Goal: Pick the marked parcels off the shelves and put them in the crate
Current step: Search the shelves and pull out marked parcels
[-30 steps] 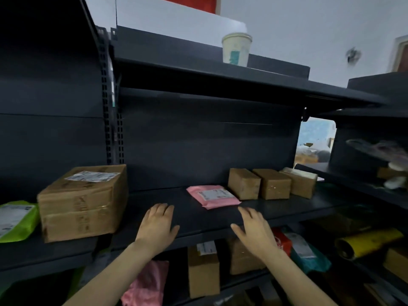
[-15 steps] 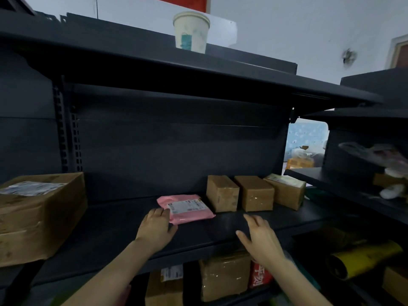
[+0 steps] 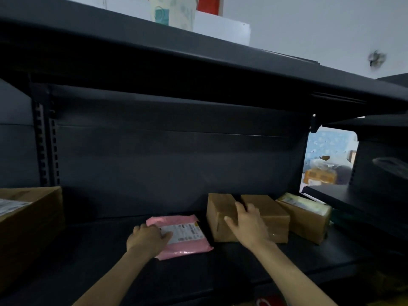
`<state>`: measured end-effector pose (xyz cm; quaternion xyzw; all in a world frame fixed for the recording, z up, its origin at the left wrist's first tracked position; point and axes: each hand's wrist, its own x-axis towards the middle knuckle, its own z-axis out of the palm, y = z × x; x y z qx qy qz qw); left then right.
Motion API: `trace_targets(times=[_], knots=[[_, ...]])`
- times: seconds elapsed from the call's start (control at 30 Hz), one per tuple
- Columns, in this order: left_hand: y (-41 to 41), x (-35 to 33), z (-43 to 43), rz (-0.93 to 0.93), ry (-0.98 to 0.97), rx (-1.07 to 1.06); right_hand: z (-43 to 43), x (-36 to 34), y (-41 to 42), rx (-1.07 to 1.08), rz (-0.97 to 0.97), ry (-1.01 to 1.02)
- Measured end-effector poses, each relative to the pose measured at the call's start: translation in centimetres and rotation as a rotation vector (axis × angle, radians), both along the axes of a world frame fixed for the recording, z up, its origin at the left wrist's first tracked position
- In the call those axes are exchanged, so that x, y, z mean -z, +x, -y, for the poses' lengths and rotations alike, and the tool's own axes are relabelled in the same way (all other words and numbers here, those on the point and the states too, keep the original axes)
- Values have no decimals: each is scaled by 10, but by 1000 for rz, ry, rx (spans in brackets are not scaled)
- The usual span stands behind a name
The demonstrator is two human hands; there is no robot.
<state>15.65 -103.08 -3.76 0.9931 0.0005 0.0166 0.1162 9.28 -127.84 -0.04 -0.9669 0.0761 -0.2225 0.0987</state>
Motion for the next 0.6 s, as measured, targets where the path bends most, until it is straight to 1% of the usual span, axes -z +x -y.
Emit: trace_targets(times=[0.07, 0.1, 0.17, 0.23, 0.33, 0.4, 0.5, 0.6], knots=[[4, 2, 2, -59, -30, -43, -3, -5, 17, 15, -64, 18], [5, 3, 3, -84, -79, -54, -5, -6, 26, 26, -110, 30], [6, 3, 5, -99, -218, -56, -9, -6, 39, 48, -210, 68], [6, 5, 8, -59, -369, -54, -11, -3, 47, 61, -268, 86], [2, 7, 11, 45, -576, -81, -10, -1, 52, 66, -236, 100], [-2, 7, 8, 127, -673, -112, -6, 0, 51, 26, -207, 167], [-10, 10, -1, 284, -768, -180, -1, 6, 42, -88, -146, 385], [-19, 9, -7, 478, -930, -202, 1, 15, 30, -206, -27, 642]])
